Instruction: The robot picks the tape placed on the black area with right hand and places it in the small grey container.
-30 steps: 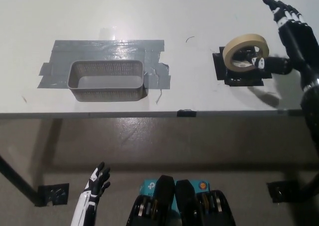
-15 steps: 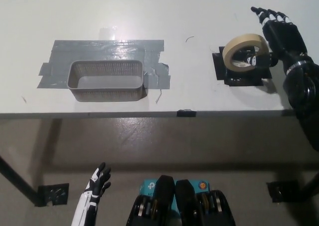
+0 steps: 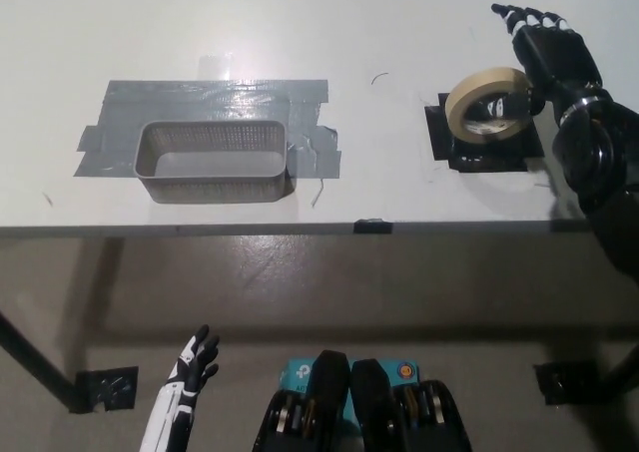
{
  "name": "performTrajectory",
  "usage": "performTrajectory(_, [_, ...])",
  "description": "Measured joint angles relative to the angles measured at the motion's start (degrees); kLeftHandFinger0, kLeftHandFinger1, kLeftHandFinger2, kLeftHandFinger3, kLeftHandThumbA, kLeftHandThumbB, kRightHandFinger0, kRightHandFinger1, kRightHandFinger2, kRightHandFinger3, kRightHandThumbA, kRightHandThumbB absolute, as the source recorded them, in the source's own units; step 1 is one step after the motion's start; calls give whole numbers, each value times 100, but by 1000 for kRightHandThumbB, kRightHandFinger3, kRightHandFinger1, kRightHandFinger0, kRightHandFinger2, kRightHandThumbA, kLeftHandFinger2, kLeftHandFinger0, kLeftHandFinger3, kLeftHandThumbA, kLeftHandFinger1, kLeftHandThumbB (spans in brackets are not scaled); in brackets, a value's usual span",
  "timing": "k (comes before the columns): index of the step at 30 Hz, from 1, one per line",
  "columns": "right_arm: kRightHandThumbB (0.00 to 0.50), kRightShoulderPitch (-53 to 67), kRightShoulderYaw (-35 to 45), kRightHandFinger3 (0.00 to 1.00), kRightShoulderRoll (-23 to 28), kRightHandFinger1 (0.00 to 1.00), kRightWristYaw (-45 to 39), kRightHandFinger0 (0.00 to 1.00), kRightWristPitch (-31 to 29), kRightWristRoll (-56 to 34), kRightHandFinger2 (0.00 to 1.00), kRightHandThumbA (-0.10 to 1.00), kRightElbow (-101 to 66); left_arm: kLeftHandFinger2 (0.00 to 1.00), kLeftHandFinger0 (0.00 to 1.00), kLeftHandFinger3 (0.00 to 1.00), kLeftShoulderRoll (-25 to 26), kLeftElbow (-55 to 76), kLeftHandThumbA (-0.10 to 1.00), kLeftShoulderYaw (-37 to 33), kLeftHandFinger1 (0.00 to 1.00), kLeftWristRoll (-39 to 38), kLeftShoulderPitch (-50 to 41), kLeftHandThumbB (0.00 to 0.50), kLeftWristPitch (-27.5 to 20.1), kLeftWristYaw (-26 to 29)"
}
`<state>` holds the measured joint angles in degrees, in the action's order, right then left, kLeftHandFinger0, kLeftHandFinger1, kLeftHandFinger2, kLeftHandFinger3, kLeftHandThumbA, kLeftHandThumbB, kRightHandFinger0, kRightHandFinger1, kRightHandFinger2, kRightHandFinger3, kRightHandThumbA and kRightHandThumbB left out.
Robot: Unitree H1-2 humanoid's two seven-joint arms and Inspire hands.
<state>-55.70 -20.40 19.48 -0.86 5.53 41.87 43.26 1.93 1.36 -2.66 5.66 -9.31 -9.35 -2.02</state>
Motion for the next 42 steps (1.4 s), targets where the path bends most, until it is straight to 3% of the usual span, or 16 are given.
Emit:
performTrajectory(9, [500,-246,-241,1000,-96,1000,-20,1000,-32,-2,1000,858,836,1000,1000,1000,7,1,1000,-8,1000,9,9,0,0,-1])
performTrajectory(15, [496,-459,-513,1000,-180,1000,-41,1000,-128,-7,1000,618,1546,1000,1000,1000,36,6,1000,-13,1000,15,49,0,0,-2])
performTrajectory(16, [433,-509,-529,1000,-194,1000,-58,1000,-147,-17,1000,545,1639,1000,1000,1000,39,10,1000,-14,1000,15,51,2,0,-2])
performTrajectory(17, [443,-573,-531,1000,-213,1000,-76,1000,-175,-36,1000,497,1749,1000,1000,1000,39,11,1000,-16,1000,15,52,3,0,-2])
performTrajectory(18, [401,-637,-524,1000,-230,1000,-85,1000,-228,-74,1000,282,1866,1000,1000,1000,38,11,1000,-19,1000,15,54,8,0,-2])
performTrajectory(19, [346,-671,-467,761,-253,440,-39,383,-293,-117,550,119,1955,1000,1000,1000,37,14,1000,-23,1000,15,54,8,1,-2])
performTrajectory(20, [285,-697,-374,474,-287,227,36,91,-383,-170,371,-17,2048,1000,1000,1000,37,19,1000,-27,1000,15,54,7,2,-3])
performTrajectory(21, [207,-699,-313,334,-320,89,144,4,-449,-202,295,-97,2098,1000,1000,1000,38,17,1000,-28,1000,15,55,7,5,-3])
performTrajectory(22, [158,-688,-293,480,-347,160,242,0,-497,-217,453,-100,2125,1000,1000,1000,38,16,1000,-28,1000,16,55,6,9,-3])
performTrajectory(23, [142,-663,-270,566,-390,202,368,0,-561,-232,528,-100,2169,1000,1000,1000,38,14,1000,-28,1000,16,55,6,15,-3])
performTrajectory(24, [126,-635,-253,717,-421,272,474,0,-631,-242,628,-92,2196,1000,1000,1000,38,12,1000,-28,1000,16,57,12,17,-3])
performTrajectory(29, [97,-533,-121,725,-552,301,980,0,-917,-289,645,-30,2213,1000,1000,1000,39,12,1000,-29,1000,17,80,12,22,-4])
performTrajectory(32, [120,-469,-8,697,-632,315,1234,1,-1087,-331,647,-57,2213,1000,1000,1000,47,12,1000,-32,1000,18,99,32,23,-5])
performTrajectory(36, [106,-445,124,695,-710,338,1594,0,-1377,-401,674,-56,2214,1000,1000,1000,65,13,1000,-37,1000,21,139,33,23,-7])
performTrajectory(40, [141,-447,229,693,-728,338,1928,0,-1640,-480,663,-99,2214,1000,1000,1000,85,14,1000,-38,1000,20,165,43,22,-14])
performTrajectory(42, [143,-462,295,779,-734,352,2125,0,-1783,-523,689,-96,2215,1000,1000,1000,94,15,1000,-40,1000,20,181,48,21,-15])
